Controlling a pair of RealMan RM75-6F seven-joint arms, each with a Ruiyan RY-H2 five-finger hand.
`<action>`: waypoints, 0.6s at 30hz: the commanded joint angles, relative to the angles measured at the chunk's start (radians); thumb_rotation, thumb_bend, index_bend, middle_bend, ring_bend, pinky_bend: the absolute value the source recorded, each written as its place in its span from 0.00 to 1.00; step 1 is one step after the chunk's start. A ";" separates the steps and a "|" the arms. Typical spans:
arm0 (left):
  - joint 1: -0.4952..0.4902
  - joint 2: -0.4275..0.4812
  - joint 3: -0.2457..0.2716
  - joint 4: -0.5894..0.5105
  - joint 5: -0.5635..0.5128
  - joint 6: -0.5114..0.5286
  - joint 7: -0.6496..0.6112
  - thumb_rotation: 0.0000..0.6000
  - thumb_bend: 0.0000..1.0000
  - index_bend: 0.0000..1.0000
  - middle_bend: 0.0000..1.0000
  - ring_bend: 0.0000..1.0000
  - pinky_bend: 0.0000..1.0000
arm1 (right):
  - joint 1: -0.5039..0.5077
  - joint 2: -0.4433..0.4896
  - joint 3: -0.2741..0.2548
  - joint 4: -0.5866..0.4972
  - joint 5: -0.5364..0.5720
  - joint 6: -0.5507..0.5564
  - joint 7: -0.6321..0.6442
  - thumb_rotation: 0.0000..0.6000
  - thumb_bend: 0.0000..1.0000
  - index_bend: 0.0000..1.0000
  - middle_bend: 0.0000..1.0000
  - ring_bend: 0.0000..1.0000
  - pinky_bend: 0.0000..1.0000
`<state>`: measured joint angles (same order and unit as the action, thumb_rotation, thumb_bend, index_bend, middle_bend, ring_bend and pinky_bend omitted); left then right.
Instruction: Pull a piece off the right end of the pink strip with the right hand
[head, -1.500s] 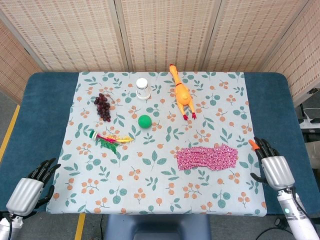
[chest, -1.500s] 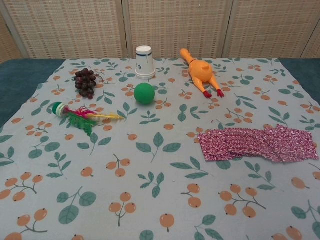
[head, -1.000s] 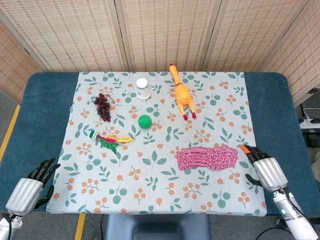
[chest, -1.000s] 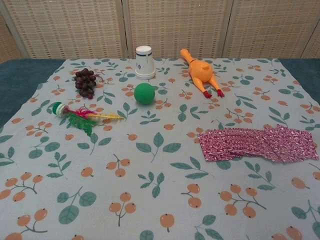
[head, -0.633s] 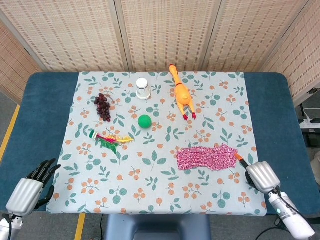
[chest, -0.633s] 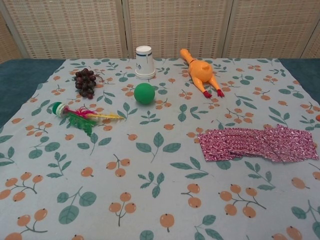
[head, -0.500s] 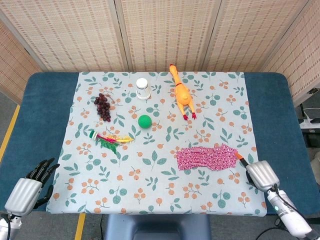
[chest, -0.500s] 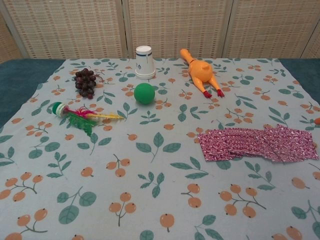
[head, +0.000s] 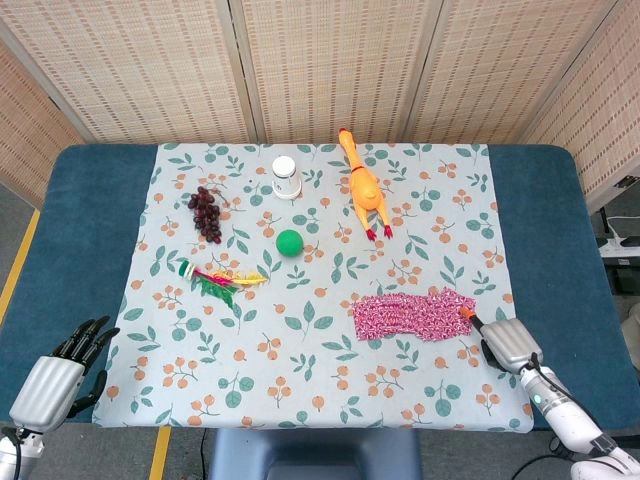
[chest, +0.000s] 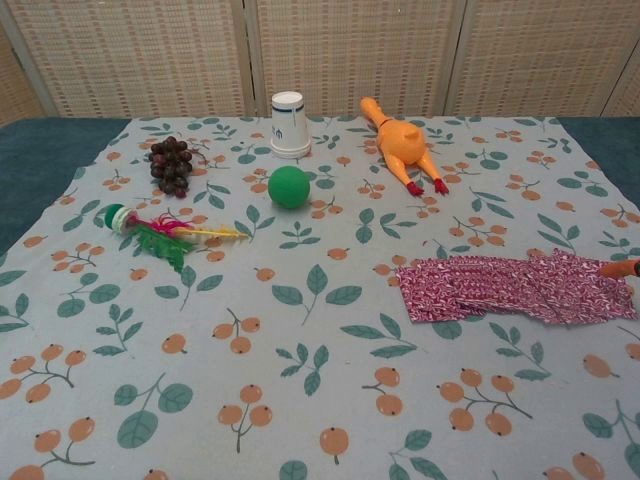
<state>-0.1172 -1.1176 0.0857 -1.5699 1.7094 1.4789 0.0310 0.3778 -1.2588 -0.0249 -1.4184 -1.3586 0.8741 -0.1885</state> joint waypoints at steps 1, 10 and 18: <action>-0.001 -0.001 0.000 0.000 0.001 -0.002 0.002 1.00 0.56 0.13 0.04 0.06 0.35 | 0.010 0.002 -0.005 -0.004 0.015 -0.023 -0.004 1.00 0.77 0.01 0.76 0.82 0.91; -0.002 0.000 0.001 -0.001 -0.001 -0.007 0.006 1.00 0.56 0.13 0.04 0.06 0.35 | 0.035 0.002 -0.007 0.003 0.068 -0.077 -0.020 1.00 0.78 0.02 0.76 0.82 0.91; -0.004 -0.001 0.002 -0.001 -0.003 -0.013 0.005 1.00 0.56 0.13 0.04 0.07 0.35 | 0.041 0.010 -0.013 -0.014 0.099 -0.083 -0.047 1.00 0.77 0.10 0.76 0.82 0.91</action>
<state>-0.1209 -1.1187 0.0876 -1.5704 1.7064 1.4658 0.0362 0.4186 -1.2495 -0.0367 -1.4310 -1.2606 0.7917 -0.2342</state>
